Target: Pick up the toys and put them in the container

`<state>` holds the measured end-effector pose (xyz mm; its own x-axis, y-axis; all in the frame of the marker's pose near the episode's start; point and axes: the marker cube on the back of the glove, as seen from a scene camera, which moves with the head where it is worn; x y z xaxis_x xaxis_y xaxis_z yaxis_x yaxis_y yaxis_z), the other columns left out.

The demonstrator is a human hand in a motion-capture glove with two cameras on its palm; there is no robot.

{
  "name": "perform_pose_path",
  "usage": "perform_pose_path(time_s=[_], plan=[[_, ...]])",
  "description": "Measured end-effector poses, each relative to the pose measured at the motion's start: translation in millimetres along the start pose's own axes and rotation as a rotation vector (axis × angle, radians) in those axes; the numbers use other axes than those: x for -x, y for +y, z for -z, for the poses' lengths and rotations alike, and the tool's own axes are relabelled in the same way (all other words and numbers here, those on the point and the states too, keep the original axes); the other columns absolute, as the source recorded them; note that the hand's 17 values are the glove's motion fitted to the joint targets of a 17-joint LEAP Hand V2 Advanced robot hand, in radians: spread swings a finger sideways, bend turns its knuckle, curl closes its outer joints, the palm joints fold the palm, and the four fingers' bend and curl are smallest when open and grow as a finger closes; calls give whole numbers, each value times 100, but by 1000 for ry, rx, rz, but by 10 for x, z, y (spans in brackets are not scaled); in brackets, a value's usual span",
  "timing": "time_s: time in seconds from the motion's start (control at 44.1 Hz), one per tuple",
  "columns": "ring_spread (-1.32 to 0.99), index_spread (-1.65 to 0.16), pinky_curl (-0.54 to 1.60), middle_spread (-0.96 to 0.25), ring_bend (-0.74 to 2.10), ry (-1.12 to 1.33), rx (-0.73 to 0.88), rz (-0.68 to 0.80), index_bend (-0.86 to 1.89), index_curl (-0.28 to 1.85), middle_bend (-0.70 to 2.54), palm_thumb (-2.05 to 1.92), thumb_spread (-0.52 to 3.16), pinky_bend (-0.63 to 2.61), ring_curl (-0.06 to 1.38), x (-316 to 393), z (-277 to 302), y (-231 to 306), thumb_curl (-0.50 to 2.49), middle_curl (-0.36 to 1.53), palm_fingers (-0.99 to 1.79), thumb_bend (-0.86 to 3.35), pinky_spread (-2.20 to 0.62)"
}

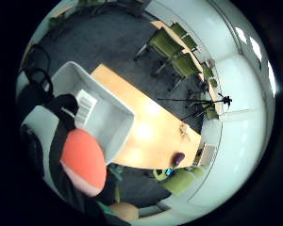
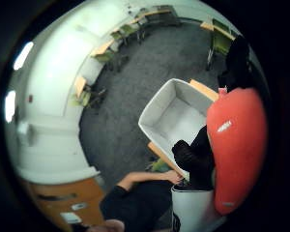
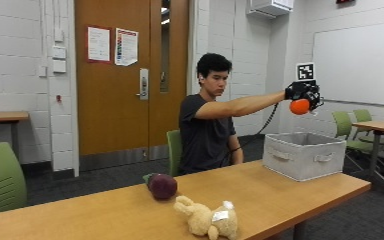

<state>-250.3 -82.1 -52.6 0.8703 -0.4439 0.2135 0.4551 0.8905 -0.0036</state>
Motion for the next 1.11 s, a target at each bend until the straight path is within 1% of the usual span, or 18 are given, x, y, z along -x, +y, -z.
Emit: perform_pose_path(time_s=[0.068, 0.113, 0.159, 0.181, 0.204, 0.227, 0.249, 0.295, 0.385, 0.453, 0.544, 0.725, 0.748, 0.816, 0.929, 1.02, 1.111], plan=[[-42, -53, 37, -41, 107, 64, 31, 25, 15, 125, 76, 55, 72, 83, 49, -62, -134, -20, 90, 68, 105, 10, -40], [-42, -53, 36, -42, 108, 71, 67, 9, 14, 125, 77, 53, 73, 83, 50, -85, -211, -25, 90, 68, 103, 8, -39], [-42, -53, 37, -42, 109, 58, 98, 8, 8, 125, 76, 49, 76, 84, 50, -109, -260, -18, 90, 69, 95, 5, -37], [-43, -52, 38, -42, 113, 56, 106, 22, 0, 122, 74, 35, 83, 85, 51, -125, -274, -9, 86, 68, 81, -3, -35], [-42, -51, 40, -40, 107, 56, 109, 41, -2, 119, 71, 18, 94, 89, 50, -139, -283, 2, 78, 68, 65, -12, -33], [-39, -50, 44, -36, 103, 57, 109, 60, -7, 116, 63, 5, 94, 98, 50, -148, -288, 12, 73, 66, 42, -18, -30], [-36, -49, 47, -33, 101, 62, 106, 75, -6, 113, 57, -3, 94, 106, 52, -146, -293, 21, 70, 65, 28, -19, -28], [-31, -48, 49, -27, 96, 109, 93, 73, -5, 107, 49, -14, 92, 115, 51, -69, -319, 35, 64, 62, 9, -19, -24], [-27, -46, 47, -21, 93, 210, 55, -3, -4, 95, 47, -20, 92, 124, 45, 269, -360, 79, 55, 59, 3, -17, -19], [-25, -44, 46, -17, 95, 249, 27, -31, -2, 86, 48, -20, 92, 127, 42, 111, -306, 158, 50, 58, 0, -16, -17], [-24, -42, 44, -15, 97, 277, -9, -39, 2, 77, 51, -20, 92, 127, 41, -266, -213, 322, 43, 57, -2, -15, -15], [-28, -39, 40, -14, 95, 256, -40, -145, 13, 67, 56, -19, 92, 115, 38, -1095, -9, 785, 33, 56, -5, -14, -14], [-27, -39, 40, -14, 97, 263, -44, -154, 10, 65, 55, -19, 92, 117, 39, -1217, 15, 844, 32, 55, -3, -14, -14], [-29, -39, 38, -15, 89, 277, -58, -191, 17, 64, 56, -18, 93, 109, 36, -1630, 95, 1031, 29, 55, -7, -13, -12], [-31, -39, 35, -15, 83, 288, -87, -288, 18, 62, 56, -18, 93, 101, 34, -2372, 207, 1350, 25, 54, -5, -13, -11], [-32, -39, 33, -16, 78, 331, -101, -346, 20, 61, 55, -16, 94, 95, 32, -2800, 227, 1583, 23, 53, -3, -12, -10], [-34, -40, 32, -17, 72, 397, -154, -405, 23, 61, 54, -16, 94, 90, 30, -3394, 223, 1832, 21, 52, -1, -11, -9]])
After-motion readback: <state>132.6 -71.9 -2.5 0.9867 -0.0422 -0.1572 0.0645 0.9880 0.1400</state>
